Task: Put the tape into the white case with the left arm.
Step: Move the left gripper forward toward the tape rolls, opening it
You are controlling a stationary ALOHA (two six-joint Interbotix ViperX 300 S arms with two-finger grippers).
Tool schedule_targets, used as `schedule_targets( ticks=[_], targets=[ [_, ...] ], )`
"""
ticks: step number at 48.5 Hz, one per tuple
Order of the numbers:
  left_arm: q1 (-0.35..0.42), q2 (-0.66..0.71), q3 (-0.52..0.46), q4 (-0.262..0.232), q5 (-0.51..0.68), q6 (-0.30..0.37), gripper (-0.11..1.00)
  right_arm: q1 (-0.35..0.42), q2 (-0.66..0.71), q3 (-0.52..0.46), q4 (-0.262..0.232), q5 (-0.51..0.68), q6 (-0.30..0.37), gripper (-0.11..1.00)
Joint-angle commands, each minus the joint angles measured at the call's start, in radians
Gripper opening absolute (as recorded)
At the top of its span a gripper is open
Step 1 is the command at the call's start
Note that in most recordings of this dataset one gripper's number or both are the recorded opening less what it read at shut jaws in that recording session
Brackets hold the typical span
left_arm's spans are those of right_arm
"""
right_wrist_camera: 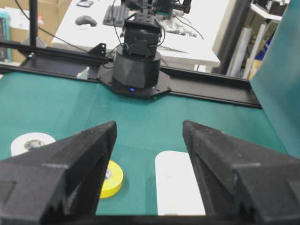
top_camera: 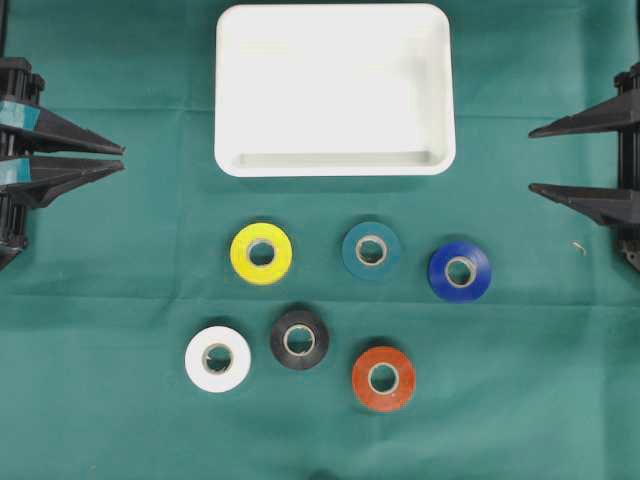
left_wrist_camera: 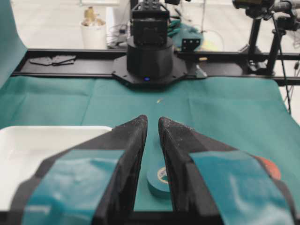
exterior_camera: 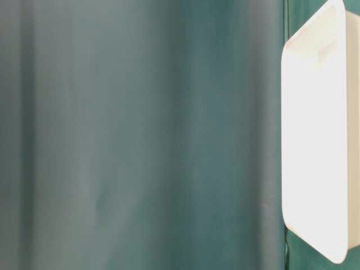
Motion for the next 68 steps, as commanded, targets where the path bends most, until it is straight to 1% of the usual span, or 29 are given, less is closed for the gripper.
schedule_targets(
  ticks=[1,2,3,5,8,11,13,22,29,35,38,40,45,48,51,53,56,63,68],
  targets=[
    [-0.017,0.014,-0.018,-0.021,-0.005,-0.005,0.24,-0.008,0.008,-0.008,0.000,-0.005,0.011,0.24],
    [-0.020,0.014,-0.020,-0.021,-0.003,-0.005,0.24,-0.008,0.006,-0.006,-0.002,-0.003,0.009,0.24],
    [-0.023,0.017,-0.021,-0.021,0.000,-0.005,0.22,-0.009,0.005,-0.003,-0.002,-0.002,0.011,0.22],
    [-0.029,0.018,-0.025,-0.023,0.002,-0.006,0.12,-0.012,0.005,0.002,-0.002,0.003,0.011,0.13],
    [-0.034,0.017,-0.026,-0.025,0.002,-0.011,0.03,-0.014,0.003,0.006,-0.002,0.006,0.011,0.02],
    [-0.035,0.012,-0.028,-0.025,0.002,-0.015,0.01,-0.014,-0.003,0.009,-0.002,0.006,0.011,-0.05],
    [-0.035,0.011,-0.026,-0.025,0.003,-0.015,0.01,-0.015,-0.006,0.011,-0.002,0.006,0.011,-0.08],
    [-0.046,0.014,-0.021,-0.023,0.003,-0.017,0.01,-0.015,-0.031,0.025,-0.002,0.009,0.011,-0.09],
    [-0.078,0.017,-0.031,-0.023,0.003,-0.015,0.02,-0.015,-0.054,0.034,-0.002,0.023,0.012,-0.09],
    [-0.089,0.017,-0.037,-0.025,0.003,-0.012,0.03,-0.017,-0.067,0.034,-0.002,0.043,0.018,-0.09],
    [-0.089,0.017,-0.032,-0.023,0.003,-0.009,0.12,-0.017,-0.069,0.034,-0.002,0.048,0.021,-0.09],
    [-0.087,0.017,-0.029,-0.023,0.003,-0.006,0.21,-0.020,-0.069,0.035,-0.002,0.049,0.020,-0.09],
    [-0.089,0.017,-0.026,-0.023,0.003,-0.005,0.50,-0.023,-0.069,0.037,-0.002,0.049,0.021,-0.09],
    [-0.087,0.017,-0.026,-0.023,0.006,-0.005,0.70,-0.025,-0.069,0.038,-0.002,0.049,0.021,-0.09],
    [-0.089,0.017,-0.026,-0.023,0.008,-0.006,0.86,-0.026,-0.069,0.040,-0.002,0.049,0.021,-0.09],
    [-0.087,0.017,-0.026,-0.023,0.011,-0.006,0.93,-0.028,-0.069,0.041,-0.002,0.049,0.021,-0.09],
    [-0.087,0.017,-0.026,-0.025,0.011,-0.006,0.99,-0.028,-0.069,0.043,-0.002,0.048,0.021,-0.09],
    [-0.089,0.017,-0.031,-0.023,0.014,-0.009,1.00,-0.029,-0.069,0.054,-0.002,0.057,0.021,-0.09],
    [-0.089,0.017,-0.035,-0.025,0.031,-0.009,1.00,-0.029,-0.069,0.075,-0.002,0.095,0.021,-0.09]
  ],
)
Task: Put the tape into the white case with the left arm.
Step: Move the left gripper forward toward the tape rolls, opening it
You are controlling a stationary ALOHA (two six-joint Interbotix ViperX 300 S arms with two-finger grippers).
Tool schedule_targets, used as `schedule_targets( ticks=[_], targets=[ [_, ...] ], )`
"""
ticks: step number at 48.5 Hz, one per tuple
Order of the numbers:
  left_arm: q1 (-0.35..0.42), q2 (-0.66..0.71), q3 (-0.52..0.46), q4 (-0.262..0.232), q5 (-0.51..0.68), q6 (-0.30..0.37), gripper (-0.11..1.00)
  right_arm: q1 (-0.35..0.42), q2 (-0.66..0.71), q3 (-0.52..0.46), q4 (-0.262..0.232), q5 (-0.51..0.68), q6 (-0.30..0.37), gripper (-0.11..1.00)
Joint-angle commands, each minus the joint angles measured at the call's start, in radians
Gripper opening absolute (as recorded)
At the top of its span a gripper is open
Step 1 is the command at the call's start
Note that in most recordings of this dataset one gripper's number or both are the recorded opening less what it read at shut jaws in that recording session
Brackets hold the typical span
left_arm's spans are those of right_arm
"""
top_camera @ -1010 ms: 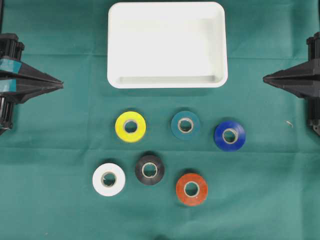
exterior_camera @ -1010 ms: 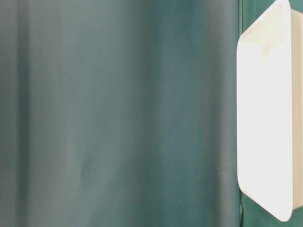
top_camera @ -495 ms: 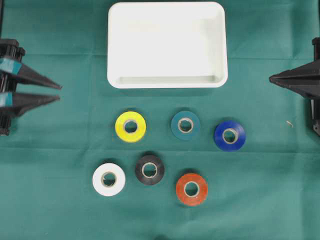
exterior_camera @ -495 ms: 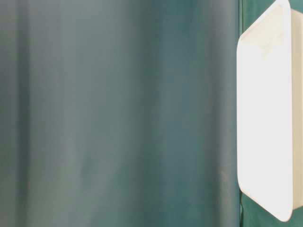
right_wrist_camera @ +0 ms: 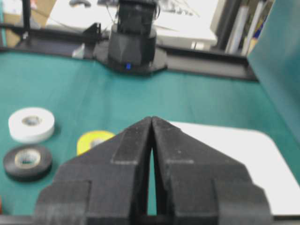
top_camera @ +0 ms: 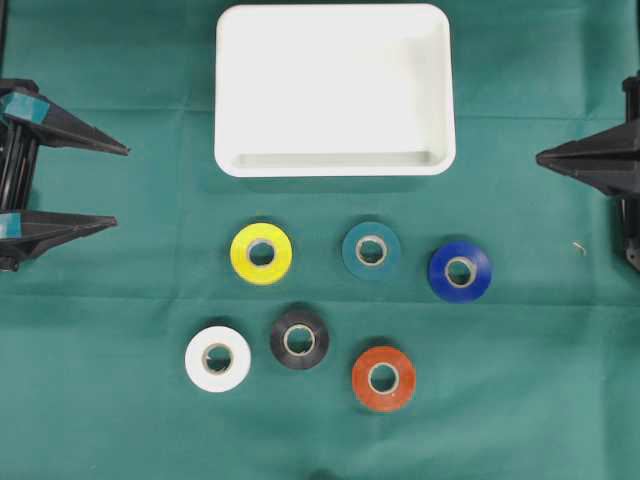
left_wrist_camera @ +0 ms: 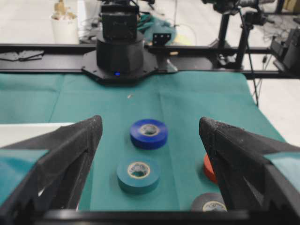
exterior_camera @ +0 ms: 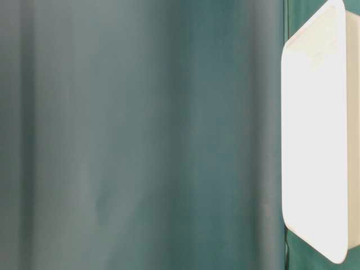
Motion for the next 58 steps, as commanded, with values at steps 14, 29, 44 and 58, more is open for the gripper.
schedule_targets(
  ticks=[14,29,44,58],
  targets=[
    [-0.003,0.008,-0.067,-0.003,0.109,-0.002,1.00,-0.003,0.002,0.052,-0.002,0.152,0.005,-0.09],
    [-0.002,0.009,-0.091,-0.003,0.130,-0.005,1.00,-0.003,0.002,0.138,-0.002,0.187,0.023,-0.09],
    [0.006,0.081,-0.112,-0.003,0.135,-0.002,1.00,-0.003,-0.011,0.179,-0.003,0.202,0.100,-0.09],
    [0.006,0.244,-0.186,-0.003,0.135,0.005,0.99,-0.003,-0.017,0.198,-0.041,0.230,0.103,-0.09]
  ],
)
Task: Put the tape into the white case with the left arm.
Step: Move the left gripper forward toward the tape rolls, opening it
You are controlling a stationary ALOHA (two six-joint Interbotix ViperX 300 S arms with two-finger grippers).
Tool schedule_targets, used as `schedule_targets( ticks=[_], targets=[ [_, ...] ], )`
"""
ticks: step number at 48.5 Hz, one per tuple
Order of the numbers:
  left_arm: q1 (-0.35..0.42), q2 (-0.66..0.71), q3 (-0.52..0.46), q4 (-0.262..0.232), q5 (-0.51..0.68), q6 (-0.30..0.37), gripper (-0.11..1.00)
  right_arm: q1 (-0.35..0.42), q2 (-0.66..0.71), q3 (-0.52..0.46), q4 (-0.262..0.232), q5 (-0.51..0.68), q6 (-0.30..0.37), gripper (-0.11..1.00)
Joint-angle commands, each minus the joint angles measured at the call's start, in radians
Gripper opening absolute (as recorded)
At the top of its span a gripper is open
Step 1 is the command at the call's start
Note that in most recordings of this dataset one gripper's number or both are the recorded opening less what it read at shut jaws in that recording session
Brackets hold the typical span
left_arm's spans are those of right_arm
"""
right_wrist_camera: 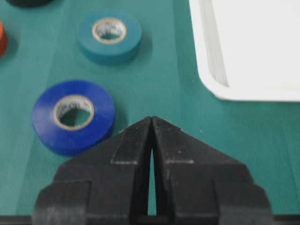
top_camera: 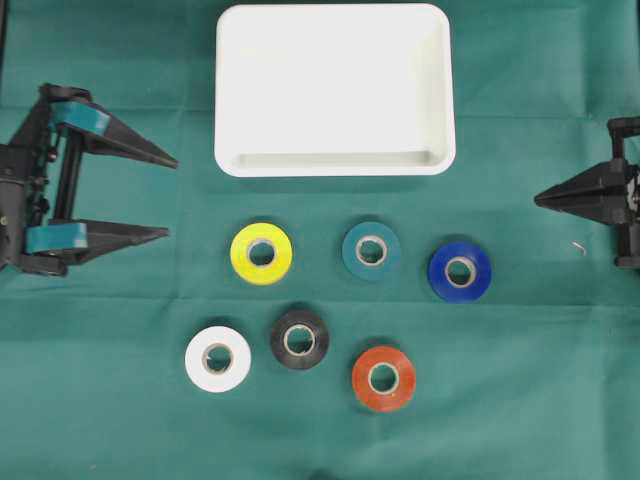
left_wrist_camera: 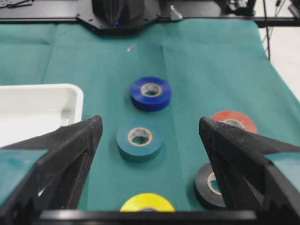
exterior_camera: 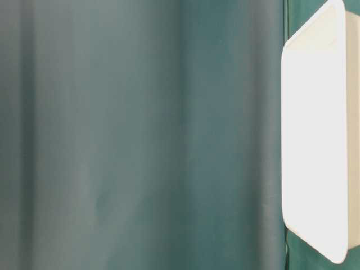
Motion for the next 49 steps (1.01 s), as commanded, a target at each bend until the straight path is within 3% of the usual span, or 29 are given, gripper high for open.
schedule_targets(
  ticks=[1,13,49],
  targets=[
    [0.003,0.028,-0.037,-0.003,-0.005,0.000,0.99,-0.002,0.002,-0.002,-0.021,-0.012,0.002,-0.09],
    [0.003,0.044,-0.052,-0.003,0.006,-0.005,0.99,-0.002,-0.028,0.009,-0.072,-0.023,0.002,-0.09],
    [0.003,0.048,-0.064,-0.006,0.078,-0.011,0.99,-0.002,-0.121,0.048,-0.074,-0.029,0.020,-0.09]
  ],
)
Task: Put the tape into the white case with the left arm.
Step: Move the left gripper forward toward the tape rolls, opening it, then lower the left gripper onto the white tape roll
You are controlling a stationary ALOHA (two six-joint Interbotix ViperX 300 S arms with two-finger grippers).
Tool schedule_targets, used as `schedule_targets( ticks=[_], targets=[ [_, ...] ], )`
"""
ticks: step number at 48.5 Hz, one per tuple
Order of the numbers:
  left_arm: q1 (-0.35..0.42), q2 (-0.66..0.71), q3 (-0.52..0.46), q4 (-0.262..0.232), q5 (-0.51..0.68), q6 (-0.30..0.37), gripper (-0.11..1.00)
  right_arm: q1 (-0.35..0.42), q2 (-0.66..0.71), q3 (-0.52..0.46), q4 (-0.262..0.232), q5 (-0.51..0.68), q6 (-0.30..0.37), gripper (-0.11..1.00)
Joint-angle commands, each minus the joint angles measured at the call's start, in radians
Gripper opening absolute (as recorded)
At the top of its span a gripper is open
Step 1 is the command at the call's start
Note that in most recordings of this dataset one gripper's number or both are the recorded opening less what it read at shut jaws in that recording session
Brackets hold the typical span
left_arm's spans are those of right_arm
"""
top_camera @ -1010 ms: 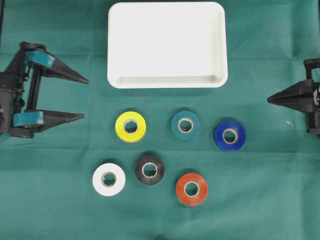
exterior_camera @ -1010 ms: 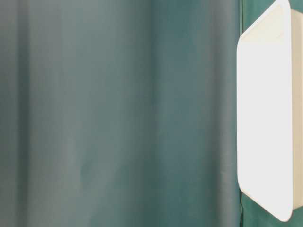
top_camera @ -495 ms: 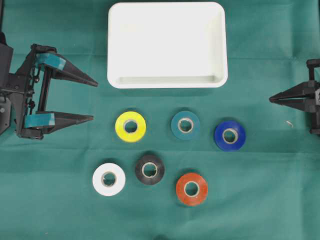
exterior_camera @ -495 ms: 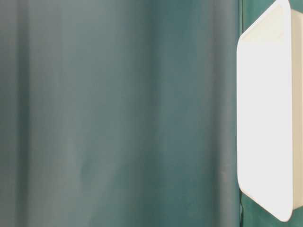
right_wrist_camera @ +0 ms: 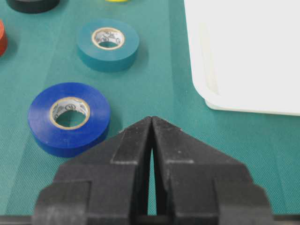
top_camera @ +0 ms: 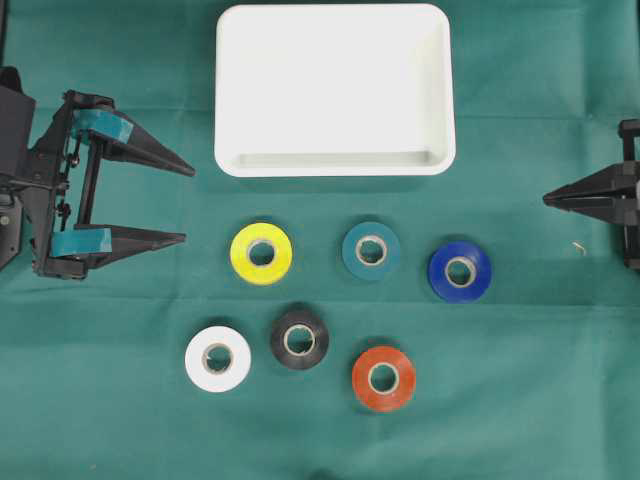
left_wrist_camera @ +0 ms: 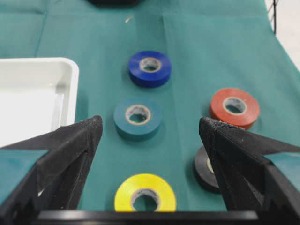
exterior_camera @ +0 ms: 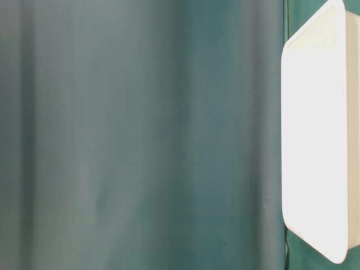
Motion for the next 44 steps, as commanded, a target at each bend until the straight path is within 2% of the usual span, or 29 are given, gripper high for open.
schedule_targets(
  ticks=[1,25,38,44],
  targets=[
    [0.003,-0.002,-0.032,-0.003,0.003,-0.002,0.99,-0.002,0.005,-0.011,-0.002,-0.011,0.002,-0.09],
    [0.003,0.028,-0.055,-0.003,0.060,-0.002,0.99,-0.002,0.003,-0.009,-0.002,-0.012,0.002,-0.09],
    [0.003,0.121,-0.086,-0.003,0.064,-0.002,0.99,-0.002,0.003,-0.009,-0.002,-0.011,0.002,-0.09],
    [0.003,0.164,-0.115,-0.003,0.104,0.000,0.99,-0.002,0.003,-0.009,-0.002,-0.012,0.002,-0.09]
  ],
)
